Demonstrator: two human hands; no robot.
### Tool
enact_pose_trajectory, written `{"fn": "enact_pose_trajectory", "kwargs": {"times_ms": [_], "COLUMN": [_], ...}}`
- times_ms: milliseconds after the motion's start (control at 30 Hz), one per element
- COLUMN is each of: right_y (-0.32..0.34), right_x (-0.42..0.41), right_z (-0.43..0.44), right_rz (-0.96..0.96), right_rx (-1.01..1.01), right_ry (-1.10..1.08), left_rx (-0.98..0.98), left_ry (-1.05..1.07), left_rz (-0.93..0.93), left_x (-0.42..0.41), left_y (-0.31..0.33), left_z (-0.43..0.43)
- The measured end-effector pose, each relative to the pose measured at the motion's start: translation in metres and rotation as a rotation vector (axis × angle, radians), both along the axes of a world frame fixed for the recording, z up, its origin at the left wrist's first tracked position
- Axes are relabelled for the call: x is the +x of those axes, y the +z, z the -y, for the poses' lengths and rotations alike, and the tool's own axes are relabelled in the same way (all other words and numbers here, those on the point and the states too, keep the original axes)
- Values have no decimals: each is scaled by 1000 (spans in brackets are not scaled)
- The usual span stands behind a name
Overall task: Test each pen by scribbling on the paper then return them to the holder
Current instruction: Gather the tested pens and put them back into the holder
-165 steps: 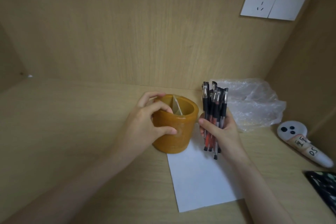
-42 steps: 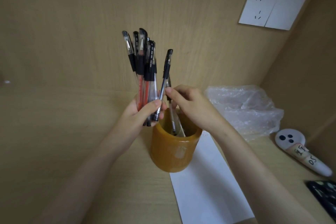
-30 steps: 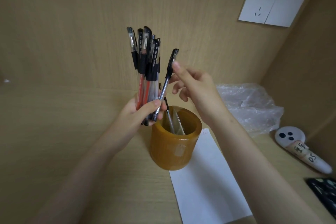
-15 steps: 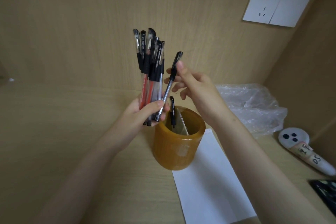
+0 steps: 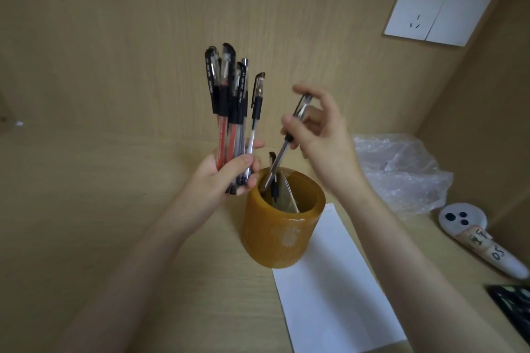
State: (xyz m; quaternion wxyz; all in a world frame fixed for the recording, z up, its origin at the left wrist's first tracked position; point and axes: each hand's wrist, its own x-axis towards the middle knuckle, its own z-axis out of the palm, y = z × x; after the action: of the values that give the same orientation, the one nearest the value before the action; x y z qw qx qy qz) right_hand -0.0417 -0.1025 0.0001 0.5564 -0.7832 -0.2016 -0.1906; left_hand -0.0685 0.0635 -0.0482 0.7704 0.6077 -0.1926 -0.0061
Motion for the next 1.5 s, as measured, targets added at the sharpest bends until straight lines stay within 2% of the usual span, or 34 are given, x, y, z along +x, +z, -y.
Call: {"fn": "enact_pose_trajectory", "kwargs": {"times_ms": [100,233,400,533,700,800,967,1167,1233,1433,1500], "right_y": [-12,-17,1,13,17,21,17,-6,-9,5,11], "right_x": [-2,0,2,5,3,3,3,1,1,-3,-2], "right_z": [-2,1,-3,-17,-12,-3,4,2,3,-3,-11], "right_rz": [-18,-42,-159,-192,-98,-49,-58,-126,-140,-134,-114], "right_rx": [-165,-246,62,173,319,331,169,-237,-265,33,74], "right_ry": [-6,-69,-6,87,87,32,6,51,47,84,94], "left_rx": [19,1,16,52,-5,8,8,5,33,97,106], "left_ry": [-2,-1,-11,-22,30,27,33,51,57,25,2], "left_rz": [16,24,9,23,-4,-12,-1,-25,-27,-8,-11], "left_x": [1,2,0,-2,-2,-2,-1,-2,-2,-4,-6], "left_y": [-1,-1,0,1,4,2,2,3,2,5,6], "left_z": [1,-3,-2,0,-2,-3,-3,-3,-3,-3,0]}}
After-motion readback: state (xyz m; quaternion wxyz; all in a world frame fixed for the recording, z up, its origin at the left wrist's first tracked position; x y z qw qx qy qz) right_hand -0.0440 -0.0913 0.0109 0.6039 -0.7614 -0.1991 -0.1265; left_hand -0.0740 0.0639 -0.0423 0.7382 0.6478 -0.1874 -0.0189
